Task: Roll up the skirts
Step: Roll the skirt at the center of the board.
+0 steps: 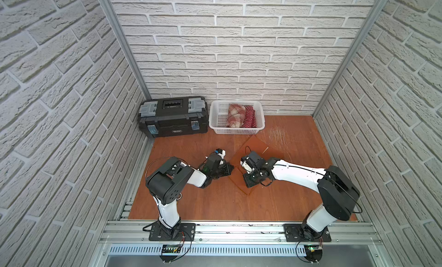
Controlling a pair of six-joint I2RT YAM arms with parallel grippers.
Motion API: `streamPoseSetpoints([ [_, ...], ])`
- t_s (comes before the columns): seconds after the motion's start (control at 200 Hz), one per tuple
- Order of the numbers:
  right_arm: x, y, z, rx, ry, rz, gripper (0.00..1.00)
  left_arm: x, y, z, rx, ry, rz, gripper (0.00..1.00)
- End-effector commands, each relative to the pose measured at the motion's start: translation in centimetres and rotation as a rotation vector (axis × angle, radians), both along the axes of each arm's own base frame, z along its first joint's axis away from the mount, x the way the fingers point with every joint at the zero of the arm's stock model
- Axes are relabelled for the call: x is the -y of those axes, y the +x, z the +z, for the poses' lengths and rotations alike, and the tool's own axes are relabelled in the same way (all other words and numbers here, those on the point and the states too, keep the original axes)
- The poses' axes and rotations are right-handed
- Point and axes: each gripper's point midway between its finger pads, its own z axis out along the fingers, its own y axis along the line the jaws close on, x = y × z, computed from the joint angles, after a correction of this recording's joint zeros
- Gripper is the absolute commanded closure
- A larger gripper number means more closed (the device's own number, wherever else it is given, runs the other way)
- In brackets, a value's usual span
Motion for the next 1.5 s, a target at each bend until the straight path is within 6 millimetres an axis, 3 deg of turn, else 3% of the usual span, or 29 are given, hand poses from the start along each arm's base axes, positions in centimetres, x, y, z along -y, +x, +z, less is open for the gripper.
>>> streamPoseSetpoints([
  [0.0,1.7,0.2,-2.4,-0.04,-0.097,-0.077,0.98,-2.9,-2.4,-3.9,-0.132,0.131,0.026,1.0],
  [0.14,2.3,-1.5,-4.2,-0.121,-0.112,-0.084,0.98,-3.6,-1.8,-1.7,-0.105,0.104,0.058,1.0],
  [0.23,2.5,-2.4,-5.0,-0.163,-0.123,-0.081,0.98,-3.9,-0.9,0.8,-0.066,0.086,0.083,0.63],
  [0.3,2.6,-2.8,-5.3,-0.176,-0.126,-0.071,0.98,-4.0,-0.4,3.1,-0.02,0.079,0.092,0.51],
  [0.515,2.4,-2.9,-5.6,-0.183,-0.122,-0.057,0.98,-4.0,-0.5,6.6,0.03,0.059,0.091,0.46],
  [0.705,2.5,-2.9,-6.0,-0.18,-0.129,-0.047,0.98,-6.2,-5.7,4.8,-0.04,0.127,0.094,0.52],
  [0.795,2.3,-2.9,-6.3,-0.187,-0.124,-0.038,0.98,-7.3,-7.1,4.1,-0.046,0.135,0.119,0.58],
  [1.005,1.9,-2.7,-6.1,-0.181,-0.113,-0.028,0.98,-6.1,-5.8,3.9,-0.016,0.116,0.131,0.58],
  [1.265,2.3,-3.0,-5.8,-0.173,-0.113,-0.022,0.98,-5.6,-4.9,-0.8,-0.08,0.175,0.144,0.57],
  [1.365,2.3,-3.2,-6.0,-0.181,-0.114,-0.018,0.98,-5.6,-4.6,-1.6,-0.083,0.181,0.146,0.5],
  [1.495,2.3,-3.1,-6.0,-0.178,-0.117,-0.014,0.98,-5.0,-4.5,-2.1,-0.095,0.197,0.118,0.49],
])
